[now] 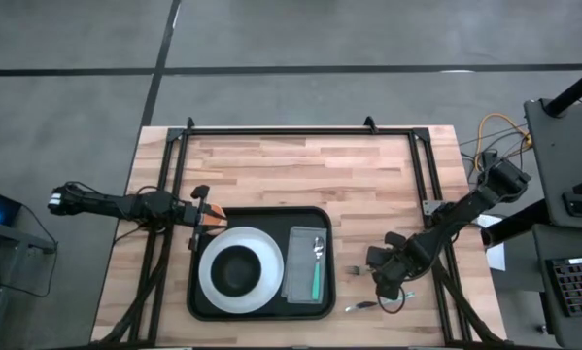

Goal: Set up tray
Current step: Put the green fork to the left of the green spoon on the gray napkin on the black tray

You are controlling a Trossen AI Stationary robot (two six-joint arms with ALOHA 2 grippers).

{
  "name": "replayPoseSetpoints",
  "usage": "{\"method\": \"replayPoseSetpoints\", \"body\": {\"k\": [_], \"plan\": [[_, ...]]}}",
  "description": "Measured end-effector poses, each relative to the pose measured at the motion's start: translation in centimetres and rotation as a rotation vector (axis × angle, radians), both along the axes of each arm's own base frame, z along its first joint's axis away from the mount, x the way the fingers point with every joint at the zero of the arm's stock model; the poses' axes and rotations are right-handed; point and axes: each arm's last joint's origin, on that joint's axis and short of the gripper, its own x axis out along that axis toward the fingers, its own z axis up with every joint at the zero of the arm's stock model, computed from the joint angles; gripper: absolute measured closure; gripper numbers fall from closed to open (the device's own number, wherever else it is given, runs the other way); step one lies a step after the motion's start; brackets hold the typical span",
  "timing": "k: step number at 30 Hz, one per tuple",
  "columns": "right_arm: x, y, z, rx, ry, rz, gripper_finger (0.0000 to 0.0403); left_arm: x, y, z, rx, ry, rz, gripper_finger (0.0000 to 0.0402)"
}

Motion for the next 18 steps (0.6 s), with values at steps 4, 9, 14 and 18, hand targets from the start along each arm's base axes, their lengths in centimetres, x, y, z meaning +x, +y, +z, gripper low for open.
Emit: {"method": "replayPoseSetpoints", "body": {"k": [4,9,14,18], "plan": [[0.4,0.3,-0.7,0.000,0.006,0.018,0.0305,0.0,0.0,0.0,0.000,0.000,-0.001,0.0330],[0.5,0.4,-1.5,-0.023,0.034,0.022,0.0300,0.0,0.0,0.0,0.000,0.000,0.000,0.0330],[0.5,0.4,-2.0,-0.038,0.050,0.017,0.0299,0.0,0.0,0.0,0.000,0.000,0.000,0.0330],[0.5,0.4,-2.3,-0.033,0.064,0.013,0.0306,0.0,0.0,0.0,0.000,0.000,0.000,0.0330]]}}
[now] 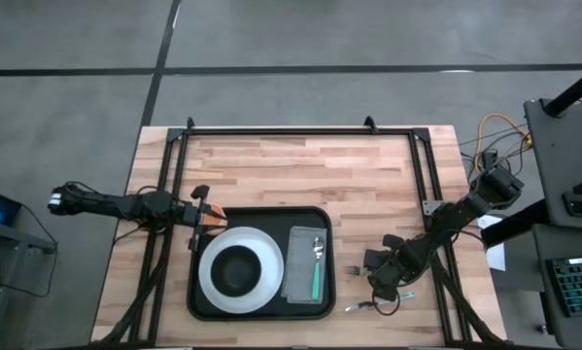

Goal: Set up tray
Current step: Put the green fork to the left of the green spoon on the gray napkin on the black tray

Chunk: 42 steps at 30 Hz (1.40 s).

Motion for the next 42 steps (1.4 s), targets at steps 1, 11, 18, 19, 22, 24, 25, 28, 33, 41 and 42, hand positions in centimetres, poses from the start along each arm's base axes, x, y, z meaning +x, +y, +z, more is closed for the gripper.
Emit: {"method": "replayPoseSetpoints", "body": {"k": [1,11,18,19,22,24,25,28,33,41,42], "plan": [[0.0,0.0,-0.1,0.004,0.005,-0.001,0.0308,0.0,0.0,0.0,0.000,0.000,0.000,0.0330],[-0.1,-0.1,-0.5,0.017,0.007,-0.045,0.0340,0.0,0.0,0.0,0.000,0.000,0.000,0.0330],[0.0,-0.2,-0.5,0.028,0.013,-0.121,0.0386,0.0,0.0,0.0,0.000,0.000,0.000,0.0330],[0.0,-0.3,-0.5,0.031,0.016,-0.146,0.0386,0.0,0.0,0.0,0.000,0.000,0.000,0.0330],[0.1,-0.5,-0.5,0.039,0.022,-0.216,0.0386,0.0,0.0,0.0,0.000,0.000,0.000,0.0330],[0.2,-0.6,-0.4,0.043,0.023,-0.269,0.0387,0.0,0.0,0.0,0.000,0.000,0.000,0.0330],[0.3,-0.6,-0.4,0.047,0.023,-0.304,0.0387,0.0,0.0,0.0,0.000,0.000,0.000,0.0330],[0.6,-0.8,-0.2,0.054,0.014,-0.439,0.0388,0.0,0.0,0.0,0.000,0.000,0.000,0.0330],[1.2,-0.8,0.4,0.078,-0.007,-0.612,0.0389,0.0,0.0,0.0,0.000,0.000,0.000,0.0330],[2.1,-0.2,2.8,0.077,-0.011,-0.820,0.0390,0.0,0.0,0.0,0.000,0.000,0.001,0.0330],[2.3,-0.1,3.1,0.085,-0.015,-0.835,0.0390,0.0,0.0,0.0,0.000,0.000,0.000,0.0330]]}}
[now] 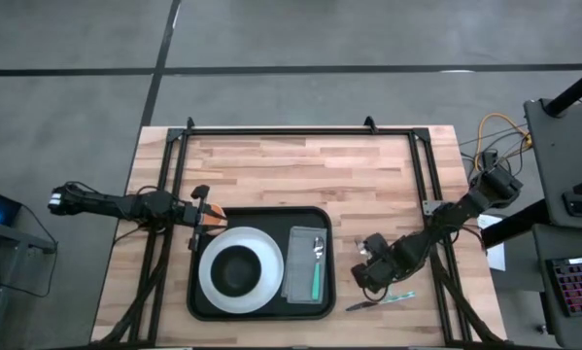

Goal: Set up tray
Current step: Put the green fork to the left of the green spoon on the gray napkin on the black tray

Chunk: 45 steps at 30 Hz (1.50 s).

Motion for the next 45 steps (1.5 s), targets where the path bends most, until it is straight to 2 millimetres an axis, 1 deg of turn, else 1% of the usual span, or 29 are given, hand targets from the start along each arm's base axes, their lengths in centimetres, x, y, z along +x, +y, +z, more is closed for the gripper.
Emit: {"method": "replayPoseSetpoints", "body": {"k": [3,7,16,20,24,27,34,41,45], "plan": [[0.5,0.4,0.7,0.003,0.004,-0.034,0.0390,0.0,0.0,0.0,0.000,0.000,0.000,0.0330],[1.7,1.2,1.1,0.005,0.009,-0.081,0.0390,0.0,0.0,0.0,0.000,0.000,0.000,0.0330],[5.8,3.7,0.5,-0.001,0.036,-0.147,0.0390,0.0,0.0,0.0,0.000,0.000,0.000,0.0330],[7.7,4.4,1.1,0.016,0.014,-0.179,0.0390,0.0,0.0,0.0,0.000,0.000,0.000,0.0331],[9.3,4.7,1.8,0.004,0.031,-0.231,0.0390,0.0,0.0,0.0,0.000,0.000,0.000,0.0330],[10.6,4.4,2.1,-0.004,0.049,-0.269,0.0390,0.0,0.0,0.0,0.000,0.003,0.000,0.0330],[15.2,2.9,2.2,0.013,0.003,-0.309,0.0390,0.0,0.0,0.0,0.001,0.005,0.000,0.0330],[18.9,1.3,1.5,-0.017,-0.020,-0.356,0.0390,0.0,0.0,0.0,0.000,0.004,0.000,0.0330],[20.8,0.9,1.2,-0.026,-0.038,-0.373,0.0390,0.0,0.0,0.0,0.000,0.004,0.000,0.0330]]}}
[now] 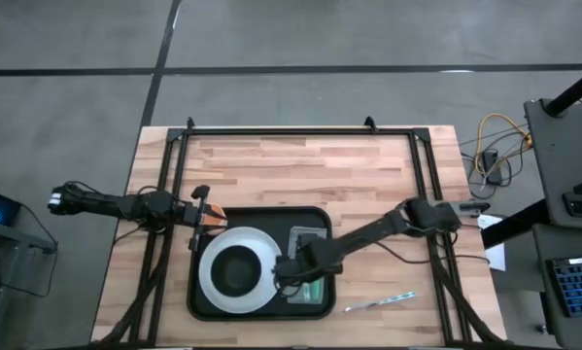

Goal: Set up tray
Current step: Put the green fork to the left of the green spoon on the gray napkin on the black tray

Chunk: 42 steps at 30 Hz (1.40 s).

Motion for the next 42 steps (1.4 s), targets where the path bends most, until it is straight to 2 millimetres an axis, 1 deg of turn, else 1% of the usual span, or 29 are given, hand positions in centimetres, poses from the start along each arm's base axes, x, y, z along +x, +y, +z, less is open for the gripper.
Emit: {"method": "replayPoseSetpoints", "body": {"k": [3,8,12,21,28,42], "plan": [[1.2,-0.1,-0.1,-0.002,-0.006,-0.003,0.0390,0.0,0.0,0.0,0.000,0.000,0.000,0.0330],[1.9,0.1,0.0,-0.012,0.031,-0.031,0.0390,0.0,0.0,0.0,0.000,0.000,0.000,0.0330],[1.9,0.2,-0.1,-0.022,0.087,-0.061,0.0390,0.0,0.0,0.0,0.000,0.000,0.000,0.0330],[1.5,0.1,-0.7,-0.027,0.126,-0.050,0.0390,0.0,0.0,0.0,0.000,0.000,0.000,0.0331],[1.1,0.0,-1.9,-0.022,0.173,-0.042,0.0390,0.0,0.0,0.0,0.000,0.000,0.000,0.0330],[1.2,0.0,-2.1,-0.025,0.157,-0.039,0.0390,0.0,0.0,0.0,0.000,0.000,0.000,0.0330]]}}
